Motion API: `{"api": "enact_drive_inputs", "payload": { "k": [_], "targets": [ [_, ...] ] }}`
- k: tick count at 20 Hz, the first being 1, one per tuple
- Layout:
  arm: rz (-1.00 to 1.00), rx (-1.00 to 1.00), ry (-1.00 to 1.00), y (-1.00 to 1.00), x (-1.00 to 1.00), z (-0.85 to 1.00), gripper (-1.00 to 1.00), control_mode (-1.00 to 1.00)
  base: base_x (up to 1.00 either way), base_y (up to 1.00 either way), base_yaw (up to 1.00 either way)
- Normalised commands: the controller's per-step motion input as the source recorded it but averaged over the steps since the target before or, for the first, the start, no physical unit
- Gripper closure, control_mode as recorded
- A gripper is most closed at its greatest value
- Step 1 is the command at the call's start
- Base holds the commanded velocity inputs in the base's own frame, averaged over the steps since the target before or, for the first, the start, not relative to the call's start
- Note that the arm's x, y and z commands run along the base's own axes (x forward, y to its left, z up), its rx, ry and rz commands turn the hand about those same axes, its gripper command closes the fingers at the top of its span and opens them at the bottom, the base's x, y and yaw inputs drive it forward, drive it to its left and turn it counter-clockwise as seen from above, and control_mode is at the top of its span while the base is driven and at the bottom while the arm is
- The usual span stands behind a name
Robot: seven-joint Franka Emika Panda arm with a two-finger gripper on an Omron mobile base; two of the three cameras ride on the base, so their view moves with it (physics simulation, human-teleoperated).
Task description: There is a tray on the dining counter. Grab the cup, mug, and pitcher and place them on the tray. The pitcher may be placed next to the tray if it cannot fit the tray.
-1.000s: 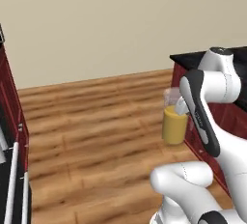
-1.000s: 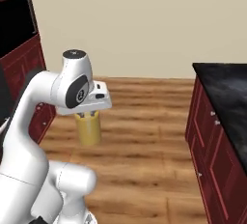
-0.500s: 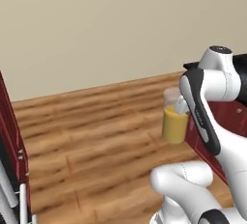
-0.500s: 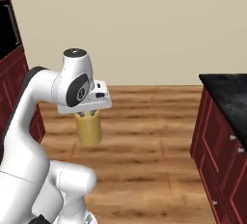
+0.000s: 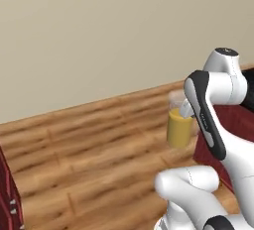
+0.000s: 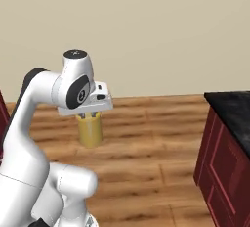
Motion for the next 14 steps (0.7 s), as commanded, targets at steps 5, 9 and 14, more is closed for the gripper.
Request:
{"api": "enact_drive_inputs", "payload": {
  "k": [5, 9, 14],
  "targets": [
    [0.00, 0.00, 0.00, 0.00, 0.00, 0.00, 1.00, 1.00, 1.00, 0.23, -0.18],
    [0.00, 0.00, 0.00, 0.00, 0.00, 0.00, 1.00, 1.00, 1.00, 0.32, -0.19],
    [0.00, 0.00, 0.00, 0.00, 0.00, 0.00, 1.00, 1.00, 1.00, 0.42, -0.21]
  ]
}}
